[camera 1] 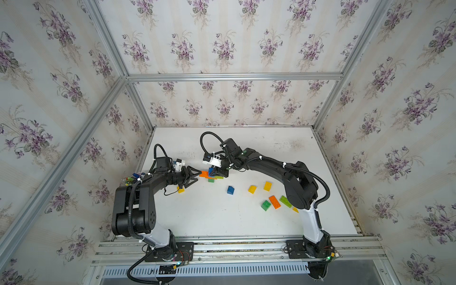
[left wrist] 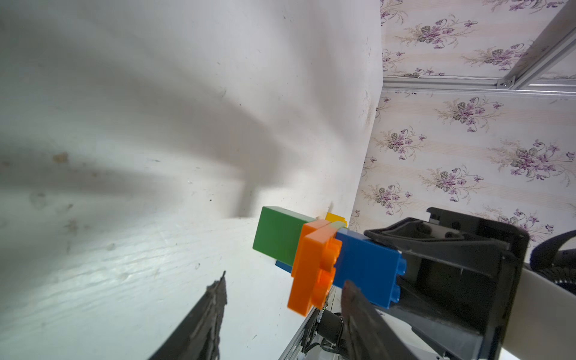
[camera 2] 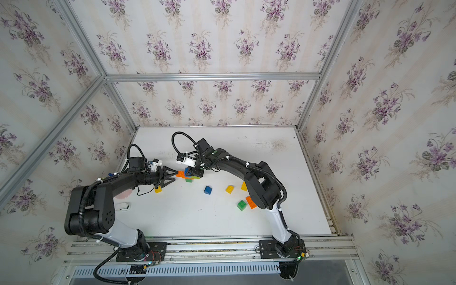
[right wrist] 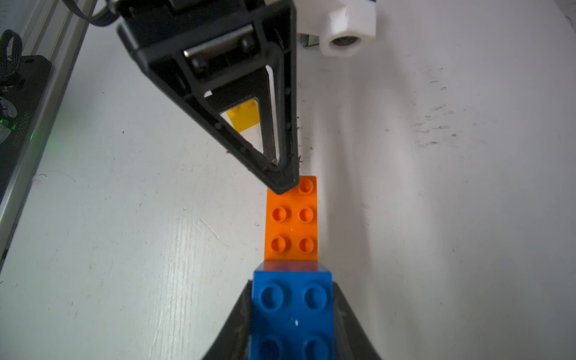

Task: Assemble a fork with lego
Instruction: Assemble the lego brick with the lego brick.

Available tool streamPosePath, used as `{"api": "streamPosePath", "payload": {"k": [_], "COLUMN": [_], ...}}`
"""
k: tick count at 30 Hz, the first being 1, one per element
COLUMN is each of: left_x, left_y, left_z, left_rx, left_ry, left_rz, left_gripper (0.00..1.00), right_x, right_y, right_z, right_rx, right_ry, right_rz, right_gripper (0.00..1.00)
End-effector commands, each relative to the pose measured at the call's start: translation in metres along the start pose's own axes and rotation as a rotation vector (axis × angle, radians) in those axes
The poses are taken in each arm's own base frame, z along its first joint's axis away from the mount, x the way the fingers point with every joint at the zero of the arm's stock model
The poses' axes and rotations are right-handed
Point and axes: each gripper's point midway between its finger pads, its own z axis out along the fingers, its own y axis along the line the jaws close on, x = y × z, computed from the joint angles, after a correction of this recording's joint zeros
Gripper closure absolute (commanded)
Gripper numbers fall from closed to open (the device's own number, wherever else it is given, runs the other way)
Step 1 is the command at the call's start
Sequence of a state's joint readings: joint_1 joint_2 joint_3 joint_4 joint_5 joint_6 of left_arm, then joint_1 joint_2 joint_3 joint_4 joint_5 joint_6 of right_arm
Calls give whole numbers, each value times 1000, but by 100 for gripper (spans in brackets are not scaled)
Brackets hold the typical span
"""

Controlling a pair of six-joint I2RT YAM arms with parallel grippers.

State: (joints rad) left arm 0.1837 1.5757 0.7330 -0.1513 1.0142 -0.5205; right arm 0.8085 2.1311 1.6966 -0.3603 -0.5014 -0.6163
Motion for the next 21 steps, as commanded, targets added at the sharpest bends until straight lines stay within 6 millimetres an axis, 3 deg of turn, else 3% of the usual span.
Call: {"api": "streamPosePath", "payload": {"k": [1, 10, 18, 21], "left_x": [0, 1, 2, 4], "left_y": [-2, 4, 6, 6], "left_z": [-4, -2, -1, -1], "left_rx": [7, 10, 9, 8], "left_ry": [-7, 0, 6, 10], "left_rz": [17, 3, 0, 3], "left_gripper": [39, 36, 24, 21], "right_x": [1, 29, 20, 13], "right_y": [3, 6, 8, 10], "right_z": [7, 26, 22, 21], "right_rx": [-21, -26, -31, -31], "right_ry": [-7, 112, 102, 89], "right_rz": [-59, -57, -53, -56], "right_gripper": [83, 80, 72, 64]}}
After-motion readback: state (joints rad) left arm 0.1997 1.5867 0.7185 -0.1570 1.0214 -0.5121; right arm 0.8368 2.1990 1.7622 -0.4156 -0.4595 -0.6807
